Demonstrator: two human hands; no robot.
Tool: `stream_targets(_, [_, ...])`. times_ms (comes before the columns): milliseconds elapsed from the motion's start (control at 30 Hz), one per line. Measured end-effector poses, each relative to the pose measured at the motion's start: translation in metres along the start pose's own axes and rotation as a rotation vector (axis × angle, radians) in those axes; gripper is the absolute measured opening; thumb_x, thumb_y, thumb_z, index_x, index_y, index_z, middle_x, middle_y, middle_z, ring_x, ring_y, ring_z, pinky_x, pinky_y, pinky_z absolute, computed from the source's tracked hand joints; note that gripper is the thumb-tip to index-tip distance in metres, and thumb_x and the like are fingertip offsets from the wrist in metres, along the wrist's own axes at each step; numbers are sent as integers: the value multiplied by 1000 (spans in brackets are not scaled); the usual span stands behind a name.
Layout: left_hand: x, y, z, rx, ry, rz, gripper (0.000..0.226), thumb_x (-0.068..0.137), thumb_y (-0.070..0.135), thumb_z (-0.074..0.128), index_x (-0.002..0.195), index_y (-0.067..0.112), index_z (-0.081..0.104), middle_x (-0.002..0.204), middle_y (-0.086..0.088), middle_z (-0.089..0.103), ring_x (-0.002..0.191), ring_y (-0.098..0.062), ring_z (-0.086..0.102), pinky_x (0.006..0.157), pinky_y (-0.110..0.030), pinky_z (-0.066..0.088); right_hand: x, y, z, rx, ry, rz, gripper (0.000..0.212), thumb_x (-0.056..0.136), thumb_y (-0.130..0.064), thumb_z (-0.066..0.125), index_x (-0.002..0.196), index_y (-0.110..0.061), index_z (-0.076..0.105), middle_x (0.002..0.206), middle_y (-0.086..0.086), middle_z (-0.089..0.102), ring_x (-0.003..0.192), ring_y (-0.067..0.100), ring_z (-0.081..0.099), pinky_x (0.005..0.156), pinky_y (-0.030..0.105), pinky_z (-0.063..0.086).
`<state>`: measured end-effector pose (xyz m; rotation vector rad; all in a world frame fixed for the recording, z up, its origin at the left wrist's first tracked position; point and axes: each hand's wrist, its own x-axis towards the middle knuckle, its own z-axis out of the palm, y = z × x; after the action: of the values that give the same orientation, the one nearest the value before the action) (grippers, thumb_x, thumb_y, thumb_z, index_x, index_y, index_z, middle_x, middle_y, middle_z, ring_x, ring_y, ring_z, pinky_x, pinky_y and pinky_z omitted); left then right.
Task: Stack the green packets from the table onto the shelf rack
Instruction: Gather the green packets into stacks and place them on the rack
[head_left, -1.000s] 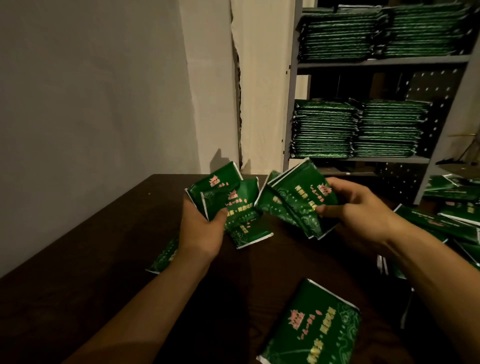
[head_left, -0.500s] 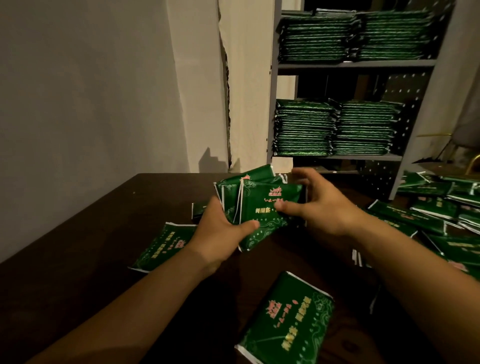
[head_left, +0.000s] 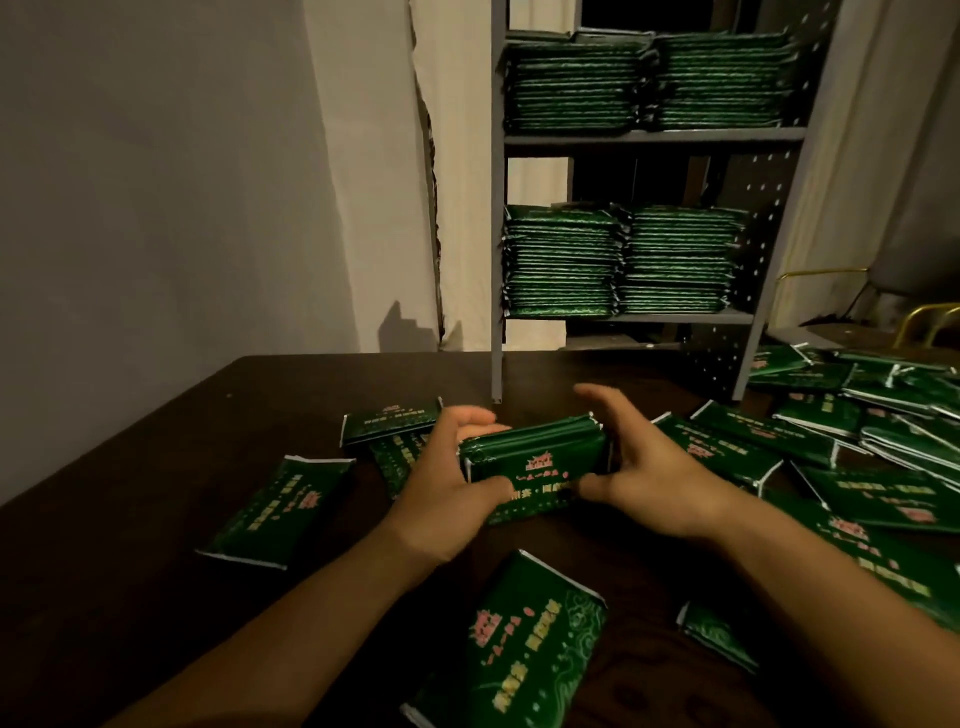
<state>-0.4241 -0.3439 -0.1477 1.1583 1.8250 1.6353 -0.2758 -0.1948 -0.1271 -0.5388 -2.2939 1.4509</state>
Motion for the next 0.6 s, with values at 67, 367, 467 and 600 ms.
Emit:
stream_targets(67, [0,-3,4,62,-20,-12,50,83,-19,57,117,18,53,109,-9,65,93,-17,69,78,-33,61,2,3,5,-86,-30,18,66,90,5,63,139,-27,32,118,-8,60,112,8,60,102,33,51])
stream_targets(367, [4,36,-7,-84,94,-64,35,88,-3,63,114,19,57,107,-8,68,90,-15,69,64,-21,54,3,-28,-1,33,120,-17,38,93,2,63,126,-15,56,116,-4,69,112,11,64,100,30,50])
stream_targets(467, [8,63,-10,-178,93,-92,24,93,20,68,115,17,60,104,-7,74,85,-15,74,65,-24,56,-2,-49,-10,138,129,-23,35,93,4,61,125,-11,58,116,3,71,105,15,69,89,29,56])
stream_targets(600, [9,95,-13,-174,48,-66,26,91,31,70,113,18,66,95,-2,79,87,-18,76,76,-31,57,-15,-76,-30,250,114,-18,26,95,1,59,118,-11,63,104,5,74,78,10,74,62,20,55])
